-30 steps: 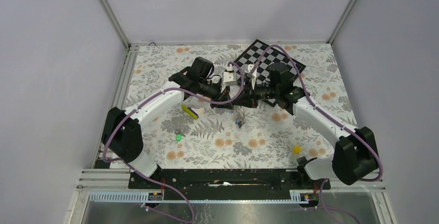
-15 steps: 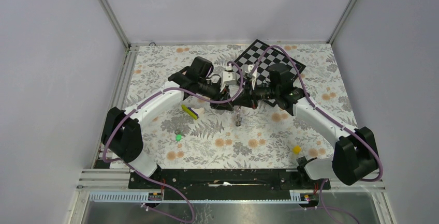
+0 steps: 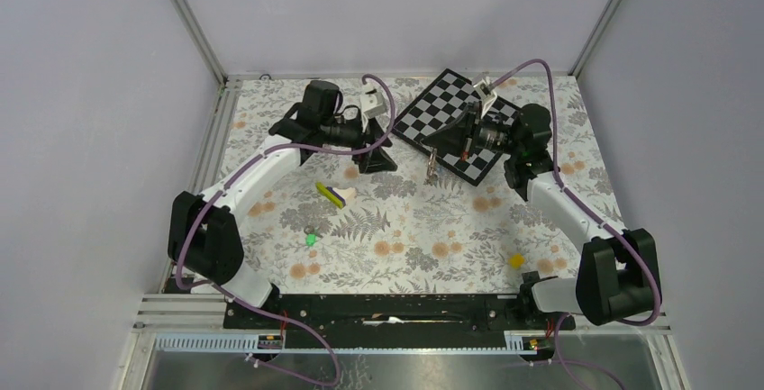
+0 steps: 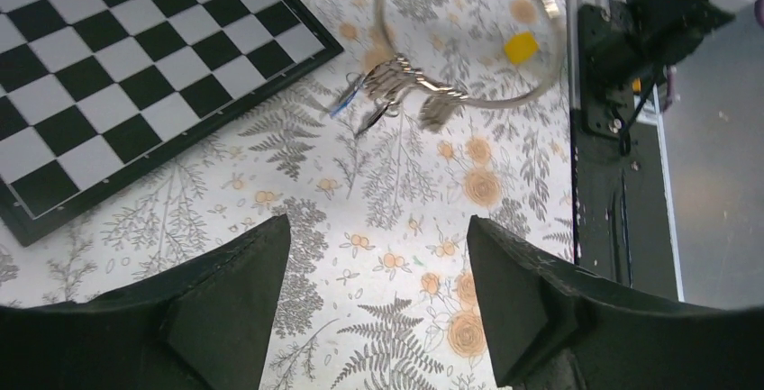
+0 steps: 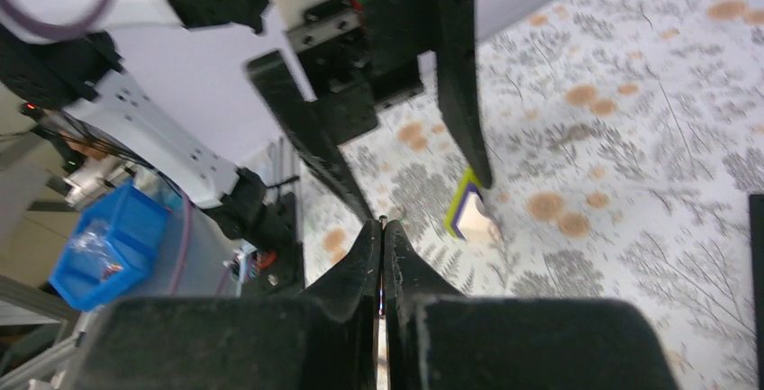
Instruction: Put the keys on the keyring
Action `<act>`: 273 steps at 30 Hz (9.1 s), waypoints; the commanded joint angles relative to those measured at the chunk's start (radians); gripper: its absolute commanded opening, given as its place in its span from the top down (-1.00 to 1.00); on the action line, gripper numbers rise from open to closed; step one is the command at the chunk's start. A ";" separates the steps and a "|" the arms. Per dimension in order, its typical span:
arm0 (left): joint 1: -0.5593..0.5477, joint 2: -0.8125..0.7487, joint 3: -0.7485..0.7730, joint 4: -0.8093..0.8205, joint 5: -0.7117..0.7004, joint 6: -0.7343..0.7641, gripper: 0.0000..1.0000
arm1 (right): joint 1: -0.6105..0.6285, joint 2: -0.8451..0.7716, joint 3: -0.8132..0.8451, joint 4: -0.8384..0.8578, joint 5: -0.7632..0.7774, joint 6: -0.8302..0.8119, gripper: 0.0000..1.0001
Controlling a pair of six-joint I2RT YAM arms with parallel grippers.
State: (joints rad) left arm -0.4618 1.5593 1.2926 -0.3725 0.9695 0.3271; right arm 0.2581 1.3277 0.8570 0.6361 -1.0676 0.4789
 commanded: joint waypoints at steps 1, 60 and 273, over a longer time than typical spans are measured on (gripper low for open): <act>0.021 -0.035 -0.011 0.171 0.028 -0.164 -0.55 | -0.006 -0.005 0.001 0.373 -0.044 0.321 1.00; -0.093 0.181 -0.273 1.679 0.048 -1.377 -0.03 | 0.000 0.023 -0.206 0.755 0.176 0.284 1.00; 0.313 0.430 0.261 -0.235 -0.789 -0.129 -0.27 | -0.016 -0.103 -0.073 -0.099 -0.130 -0.329 1.00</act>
State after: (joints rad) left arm -0.1699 1.9316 1.4773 -0.5625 0.2451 0.1814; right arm 0.2352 1.2537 0.7715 0.4980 -1.2118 0.1680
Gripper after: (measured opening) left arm 0.647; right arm 0.020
